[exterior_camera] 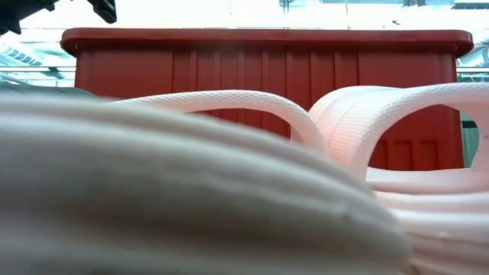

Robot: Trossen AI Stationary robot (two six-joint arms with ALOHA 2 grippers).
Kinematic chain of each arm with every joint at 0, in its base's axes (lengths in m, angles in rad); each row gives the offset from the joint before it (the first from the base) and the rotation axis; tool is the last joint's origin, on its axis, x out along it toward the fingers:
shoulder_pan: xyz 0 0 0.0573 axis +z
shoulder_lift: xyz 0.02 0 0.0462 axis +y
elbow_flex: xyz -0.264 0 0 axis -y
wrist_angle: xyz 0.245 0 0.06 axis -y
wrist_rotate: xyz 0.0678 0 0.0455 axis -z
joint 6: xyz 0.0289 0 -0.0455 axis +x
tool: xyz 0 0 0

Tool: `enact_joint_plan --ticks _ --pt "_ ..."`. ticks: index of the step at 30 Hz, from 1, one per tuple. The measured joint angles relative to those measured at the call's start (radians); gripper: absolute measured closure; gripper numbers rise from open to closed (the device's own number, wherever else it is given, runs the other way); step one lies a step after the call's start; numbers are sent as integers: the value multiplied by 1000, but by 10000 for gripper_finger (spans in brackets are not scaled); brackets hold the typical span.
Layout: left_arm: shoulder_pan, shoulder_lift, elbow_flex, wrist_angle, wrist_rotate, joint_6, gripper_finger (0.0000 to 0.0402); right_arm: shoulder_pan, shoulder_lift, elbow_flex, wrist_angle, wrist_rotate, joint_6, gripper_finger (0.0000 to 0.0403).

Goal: Pick and place slides into bin
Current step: Put the right black slide into the red bin

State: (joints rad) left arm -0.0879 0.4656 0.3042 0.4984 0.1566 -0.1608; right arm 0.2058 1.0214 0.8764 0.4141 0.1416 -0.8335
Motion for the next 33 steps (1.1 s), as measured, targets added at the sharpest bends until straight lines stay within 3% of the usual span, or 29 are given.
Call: enact_joint_plan --ticks 5,15,19,23,27,33 --pt "0 0 0 1 0 1 217 -3 -1 0 27 278 -63 401" --pt "0 0 0 52 -68 101 217 -68 -1 4 97 609 -156 401" --pt "0 0 0 65 -132 115 217 -94 -1 78 25 784 -181 401" --pt "1 0 0 113 -159 162 217 -115 0 182 -140 852 -144 401" --pt "2 0 0 180 -159 211 217 -142 15 286 -302 853 -74 401" --pt "3 -1 16 209 -160 285 217 -195 91 408 -428 927 -69 401"
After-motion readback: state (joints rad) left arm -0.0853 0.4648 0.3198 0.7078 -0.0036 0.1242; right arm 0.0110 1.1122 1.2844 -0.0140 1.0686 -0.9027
